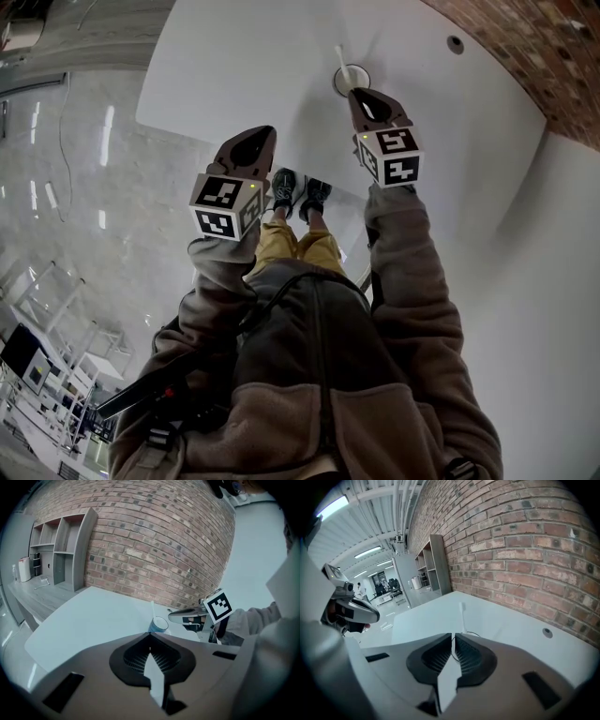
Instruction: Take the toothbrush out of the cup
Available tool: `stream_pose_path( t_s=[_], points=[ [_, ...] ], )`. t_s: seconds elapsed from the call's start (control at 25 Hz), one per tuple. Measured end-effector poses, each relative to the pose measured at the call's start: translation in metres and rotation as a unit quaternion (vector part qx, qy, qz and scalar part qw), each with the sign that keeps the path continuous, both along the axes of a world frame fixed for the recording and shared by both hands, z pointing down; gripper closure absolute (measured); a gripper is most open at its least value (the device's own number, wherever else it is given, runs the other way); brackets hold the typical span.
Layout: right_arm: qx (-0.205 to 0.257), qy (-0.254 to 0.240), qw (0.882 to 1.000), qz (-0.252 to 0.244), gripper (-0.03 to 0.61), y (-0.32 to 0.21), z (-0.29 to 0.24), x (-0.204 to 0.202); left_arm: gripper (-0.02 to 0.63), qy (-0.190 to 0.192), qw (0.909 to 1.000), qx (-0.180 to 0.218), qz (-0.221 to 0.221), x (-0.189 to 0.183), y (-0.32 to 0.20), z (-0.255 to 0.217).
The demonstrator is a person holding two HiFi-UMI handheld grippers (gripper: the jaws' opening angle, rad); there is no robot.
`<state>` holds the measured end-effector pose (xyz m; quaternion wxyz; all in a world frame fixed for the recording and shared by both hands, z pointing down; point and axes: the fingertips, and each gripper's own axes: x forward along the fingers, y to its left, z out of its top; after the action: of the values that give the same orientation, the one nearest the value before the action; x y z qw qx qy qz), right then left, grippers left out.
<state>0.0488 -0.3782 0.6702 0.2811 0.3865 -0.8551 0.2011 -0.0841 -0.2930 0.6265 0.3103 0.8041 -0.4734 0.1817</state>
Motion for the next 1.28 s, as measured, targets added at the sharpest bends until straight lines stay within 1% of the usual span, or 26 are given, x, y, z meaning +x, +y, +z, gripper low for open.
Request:
stream_pose_path(
  t_s=[0.04, 0.12, 0.16, 0.44, 0.6, 0.76, 0.88, 1.04, 1.16, 1.28],
  points=[
    [-0.002, 0.002, 1.0, -0.001, 0.572, -0.005, 0.004, 0.0, 0.609, 0.0, 1.0, 0.0, 0.0, 0.0, -0.001, 0.002],
    [-0.008, 0.006, 1.0, -0.003, 0.536, -0.013, 0.013, -0.001, 0.609, 0.001, 1.0, -0.002, -0.002, 0.0, -0.001, 0.005],
    [-0.011, 0.009, 1.0, -0.005, 0.532, -0.016, 0.018, -0.001, 0.609, 0.001, 1.0, -0.004, -0.003, 0.0, 0.0, 0.006],
    [-0.019, 0.057, 0.998, -0.031, 0.531, -0.036, 0.045, -0.003, 0.609, -0.001, 0.9998, -0.016, -0.012, -0.009, 0.008, 0.015],
    [-0.028, 0.086, 0.994, -0.055, 0.531, -0.037, 0.052, -0.007, 0.609, -0.002, 0.9997, -0.018, -0.017, -0.012, 0.011, 0.013],
    [-0.035, 0.106, 0.992, -0.061, 0.531, -0.037, 0.059, -0.009, 0.609, -0.003, 0.9996, -0.019, -0.019, -0.012, 0.016, 0.016],
    [-0.035, 0.121, 0.99, -0.065, 0.531, -0.04, 0.068, -0.012, 0.609, -0.005, 0.9996, -0.019, -0.02, -0.014, 0.018, 0.019],
    [-0.029, 0.136, 0.988, -0.066, 0.531, -0.042, 0.067, -0.011, 0.609, -0.007, 0.9996, -0.017, -0.021, -0.018, 0.019, 0.014],
    [-0.018, 0.134, 0.989, -0.062, 0.531, -0.039, 0.059, -0.01, 0.609, -0.009, 0.9996, -0.012, -0.023, -0.02, 0.022, 0.009],
    [0.003, 0.127, 0.991, -0.051, 0.531, -0.04, 0.041, -0.007, 0.609, -0.008, 0.9997, -0.001, -0.021, -0.02, 0.018, 0.001]
  ],
)
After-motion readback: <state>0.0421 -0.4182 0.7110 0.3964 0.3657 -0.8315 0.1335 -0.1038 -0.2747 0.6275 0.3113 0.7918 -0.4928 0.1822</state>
